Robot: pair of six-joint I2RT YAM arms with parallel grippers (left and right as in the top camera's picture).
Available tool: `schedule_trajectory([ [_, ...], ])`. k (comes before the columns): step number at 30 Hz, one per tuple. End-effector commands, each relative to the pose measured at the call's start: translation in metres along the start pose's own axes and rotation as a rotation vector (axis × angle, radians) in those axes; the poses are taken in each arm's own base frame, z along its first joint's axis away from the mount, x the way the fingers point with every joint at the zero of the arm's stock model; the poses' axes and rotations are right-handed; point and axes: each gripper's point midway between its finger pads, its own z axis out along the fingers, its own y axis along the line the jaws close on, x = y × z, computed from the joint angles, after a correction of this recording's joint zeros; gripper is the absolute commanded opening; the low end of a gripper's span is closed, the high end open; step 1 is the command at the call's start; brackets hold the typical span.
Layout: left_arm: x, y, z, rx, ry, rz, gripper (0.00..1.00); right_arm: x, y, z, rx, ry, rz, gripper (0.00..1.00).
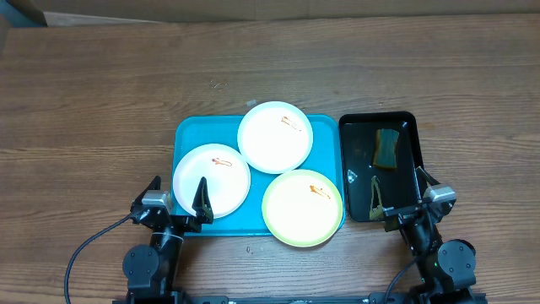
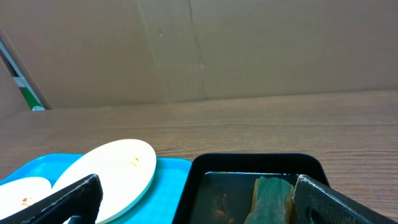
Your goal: Clean dirty plates on tray and stack at the side
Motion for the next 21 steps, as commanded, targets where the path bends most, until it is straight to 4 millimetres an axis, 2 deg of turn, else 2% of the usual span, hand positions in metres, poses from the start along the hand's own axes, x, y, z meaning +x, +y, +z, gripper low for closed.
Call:
schedule_trajectory([
  [1, -0.001, 0.003, 0.000, -0.013, -0.007, 0.020, 1.00, 0.001, -0.001, 0.000, 0.002, -0.005, 0.005, 1.00],
  [7, 0.000, 0.002, 0.000, -0.012, -0.007, 0.021, 1.00, 0.000, -0.001, 0.000, 0.005, -0.005, 0.005, 1.00],
  [9, -0.007, 0.006, -0.001, -0.036, -0.033, 0.022, 1.00, -0.010, -0.006, -0.003, 0.039, -0.018, 0.056, 1.00],
  [12, -0.028, -0.004, -0.002, 0.013, -0.112, -0.006, 1.00, -0.039, -0.008, -0.010, 0.071, -0.067, 0.107, 1.00],
  [16, -0.066, -0.016, -0.012, 0.051, -0.193, -0.032, 1.00, -0.078, -0.004, -0.024, 0.086, -0.080, 0.111, 1.00],
  [18, -0.084, -0.027, -0.020, 0.082, -0.177, -0.030, 1.00, -0.093, -0.001, -0.030, 0.095, -0.036, 0.133, 1.00],
  [21, -0.109, -0.053, -0.034, 0.178, -0.088, -0.033, 1.00, -0.112, 0.003, -0.036, 0.119, 0.074, 0.140, 1.00],
])
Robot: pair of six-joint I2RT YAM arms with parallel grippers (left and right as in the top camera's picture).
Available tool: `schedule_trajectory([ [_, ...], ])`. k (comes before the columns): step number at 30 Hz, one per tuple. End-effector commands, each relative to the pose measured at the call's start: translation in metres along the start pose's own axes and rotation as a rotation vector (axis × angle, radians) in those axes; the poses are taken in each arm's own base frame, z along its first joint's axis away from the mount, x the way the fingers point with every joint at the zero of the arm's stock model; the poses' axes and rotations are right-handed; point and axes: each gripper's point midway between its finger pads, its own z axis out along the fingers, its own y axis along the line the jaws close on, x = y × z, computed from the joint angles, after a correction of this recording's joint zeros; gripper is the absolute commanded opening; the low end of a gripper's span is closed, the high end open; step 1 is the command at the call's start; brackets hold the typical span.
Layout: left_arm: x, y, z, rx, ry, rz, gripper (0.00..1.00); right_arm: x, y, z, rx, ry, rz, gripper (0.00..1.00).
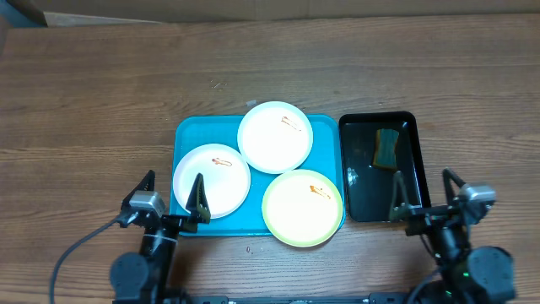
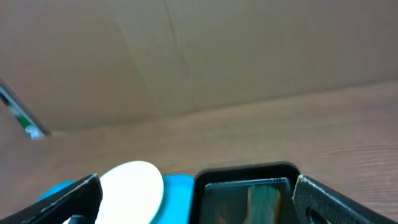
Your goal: Clean dirty plates on tray and stack at the side
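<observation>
Three dirty plates lie on the blue tray [image 1: 184,135]: a white plate [image 1: 275,137] at the back, a white plate [image 1: 212,180] at the left and a green-rimmed plate [image 1: 302,207] at the front right, each with a brown smear. A green-yellow sponge [image 1: 387,148] lies in the black tray [image 1: 346,160] of water. My left gripper [image 1: 172,191] stands open at the blue tray's front left corner, holding nothing. My right gripper [image 1: 423,191] stands open over the black tray's front right corner. In the blurred right wrist view, the sponge [image 2: 264,200] lies ahead of the right gripper [image 2: 199,202].
The wooden table [image 1: 101,101] stretches around both trays. A cardboard wall [image 2: 186,56] stands behind the table's far edge. Black cables [image 1: 76,253] trail by the left arm's base.
My right gripper has shifted to the right, so its right finger now stands outside the black tray's right edge. The left gripper has shifted slightly left. Both stay open.
</observation>
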Motion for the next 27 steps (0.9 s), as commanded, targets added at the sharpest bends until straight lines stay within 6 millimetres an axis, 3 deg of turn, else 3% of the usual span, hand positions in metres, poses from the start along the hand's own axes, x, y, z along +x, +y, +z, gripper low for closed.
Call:
schedule_trajectory([
  [1, -0.059, -0.043, -0.017, 0.149, 0.019, -0.015, 1.00, -0.037, 0.006, -0.007, 0.038, 0.055, 0.028, 1.00],
  [5, -0.082, -0.068, -0.026, 0.202, 0.268, 0.005, 1.00, -0.054, 0.017, 0.007, 0.058, 0.215, 0.014, 1.00],
  [6, -0.087, -0.071, -0.030, 0.179, 0.422, -0.022, 1.00, -0.056, 0.023, 0.016, 0.057, 0.308, 0.009, 1.00],
  [11, -0.089, -0.071, -0.040, 0.080, 0.859, -0.144, 1.00, -0.055, 0.044, 0.033, 0.029, 0.598, 0.031, 1.00],
  [14, -0.092, -0.073, -0.031, 0.064, 0.996, -0.200, 1.00, -0.060, 0.059, 0.037, -0.012, 0.713, 0.058, 1.00],
  [17, -0.088, -0.073, -0.018, 0.061, 1.095, -0.253, 1.00, -0.059, 0.060, 0.041, 0.005, 0.785, 0.065, 1.00],
  [18, -0.085, -0.075, -0.013, 0.077, 1.118, -0.275, 0.91, -0.057, 0.060, 0.043, 0.010, 0.799, 0.066, 0.98],
  [20, -0.073, -0.076, -0.005, 0.091, 1.187, -0.321, 0.52, -0.047, 0.057, 0.047, 0.025, 0.845, 0.070, 0.91],
  [21, -0.066, -0.074, -0.004, 0.077, 1.220, -0.323, 0.39, -0.042, 0.056, 0.048, 0.033, 0.869, 0.071, 0.91],
  [27, -0.004, -0.050, -0.009, -0.162, 1.407, -0.279, 0.38, -0.004, 0.045, 0.060, 0.095, 1.050, 0.083, 0.83],
])
